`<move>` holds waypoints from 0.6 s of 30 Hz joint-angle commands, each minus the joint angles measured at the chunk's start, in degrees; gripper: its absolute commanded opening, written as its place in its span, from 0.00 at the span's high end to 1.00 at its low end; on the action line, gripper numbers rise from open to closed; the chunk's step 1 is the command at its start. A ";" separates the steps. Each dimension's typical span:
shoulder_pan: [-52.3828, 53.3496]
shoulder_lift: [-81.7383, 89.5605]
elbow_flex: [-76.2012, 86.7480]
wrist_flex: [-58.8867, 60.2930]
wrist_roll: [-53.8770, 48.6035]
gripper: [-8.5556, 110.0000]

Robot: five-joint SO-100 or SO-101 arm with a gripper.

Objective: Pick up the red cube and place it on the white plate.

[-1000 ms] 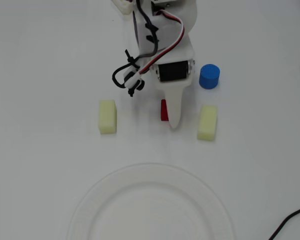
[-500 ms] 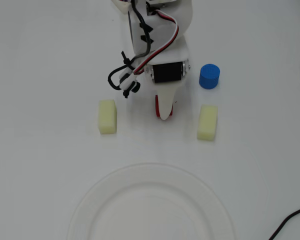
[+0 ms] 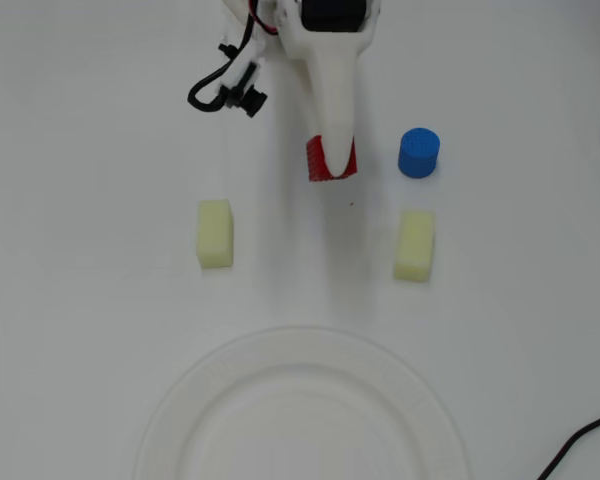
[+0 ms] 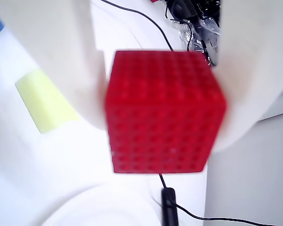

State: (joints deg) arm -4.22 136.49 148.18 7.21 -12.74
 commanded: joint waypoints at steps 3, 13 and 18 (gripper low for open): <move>1.85 -1.67 1.05 -13.89 -4.39 0.93; 5.36 -26.98 -21.45 -15.56 3.08 0.93; 4.83 -38.50 -30.23 -15.47 5.98 0.93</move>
State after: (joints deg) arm 0.62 102.04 124.10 -7.12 -8.35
